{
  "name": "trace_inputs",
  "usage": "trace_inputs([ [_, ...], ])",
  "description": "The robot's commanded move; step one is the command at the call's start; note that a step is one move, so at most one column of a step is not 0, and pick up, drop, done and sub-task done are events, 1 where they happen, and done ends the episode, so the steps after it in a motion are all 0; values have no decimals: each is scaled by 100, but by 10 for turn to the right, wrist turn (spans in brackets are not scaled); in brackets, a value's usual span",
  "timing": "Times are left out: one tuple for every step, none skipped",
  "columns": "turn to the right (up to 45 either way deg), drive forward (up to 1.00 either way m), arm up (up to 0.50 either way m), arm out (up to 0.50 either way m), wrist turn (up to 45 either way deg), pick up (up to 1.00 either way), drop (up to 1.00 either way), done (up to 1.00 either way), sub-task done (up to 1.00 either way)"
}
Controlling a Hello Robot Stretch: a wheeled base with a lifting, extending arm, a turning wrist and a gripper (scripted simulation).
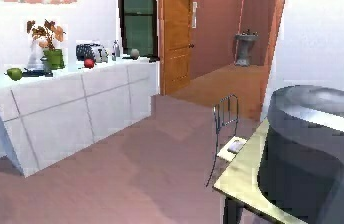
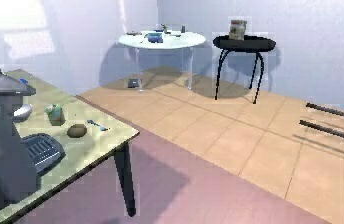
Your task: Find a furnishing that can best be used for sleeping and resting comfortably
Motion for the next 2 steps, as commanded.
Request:
trace_inputs([
  [-450, 0, 0, 0, 0, 0, 0, 0, 0],
  [-60, 0, 0, 0, 0, 0, 0, 0, 0],
])
